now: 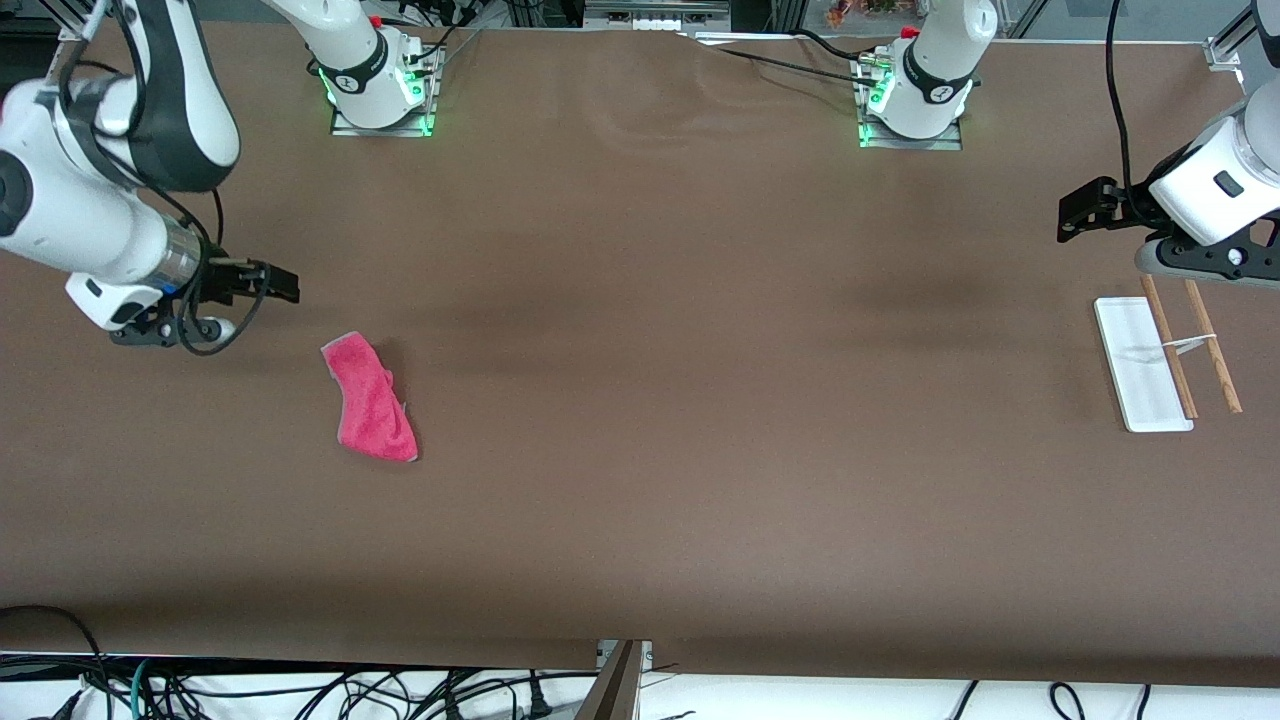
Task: Pass towel and hang on rack
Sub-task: 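Reach the right gripper down to the pink towel's corner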
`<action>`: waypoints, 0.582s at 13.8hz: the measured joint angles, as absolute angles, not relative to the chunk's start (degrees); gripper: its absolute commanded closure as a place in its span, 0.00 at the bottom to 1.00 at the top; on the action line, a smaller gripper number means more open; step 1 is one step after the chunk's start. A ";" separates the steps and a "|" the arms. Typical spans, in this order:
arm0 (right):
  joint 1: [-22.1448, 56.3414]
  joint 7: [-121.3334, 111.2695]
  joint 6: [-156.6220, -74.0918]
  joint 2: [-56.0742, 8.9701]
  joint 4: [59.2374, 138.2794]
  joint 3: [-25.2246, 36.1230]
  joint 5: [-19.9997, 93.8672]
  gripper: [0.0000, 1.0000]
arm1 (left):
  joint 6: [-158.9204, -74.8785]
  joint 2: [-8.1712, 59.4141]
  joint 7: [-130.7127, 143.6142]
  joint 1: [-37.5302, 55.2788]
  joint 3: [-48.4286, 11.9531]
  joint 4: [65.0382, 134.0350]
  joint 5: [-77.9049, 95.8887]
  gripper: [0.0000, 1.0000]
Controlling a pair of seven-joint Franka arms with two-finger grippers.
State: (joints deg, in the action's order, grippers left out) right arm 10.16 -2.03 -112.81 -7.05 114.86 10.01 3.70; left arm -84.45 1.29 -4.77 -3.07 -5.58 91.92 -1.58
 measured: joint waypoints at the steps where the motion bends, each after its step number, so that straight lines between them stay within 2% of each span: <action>1: 10.06 -2.07 -115.63 -9.37 115.34 10.55 5.12 0.01 | -84.45 1.30 -4.77 -3.07 -5.57 91.92 -1.58 0.00; 5: 9.56 -4.65 -125.25 -19.71 115.50 11.07 11.90 0.01 | -84.44 1.30 -4.77 -3.07 -5.57 91.91 -1.58 0.00; 8: 9.54 -7.80 -128.06 -24.16 115.38 11.07 16.38 0.02 | -84.43 1.29 -4.77 -3.07 -5.58 91.91 -1.58 0.00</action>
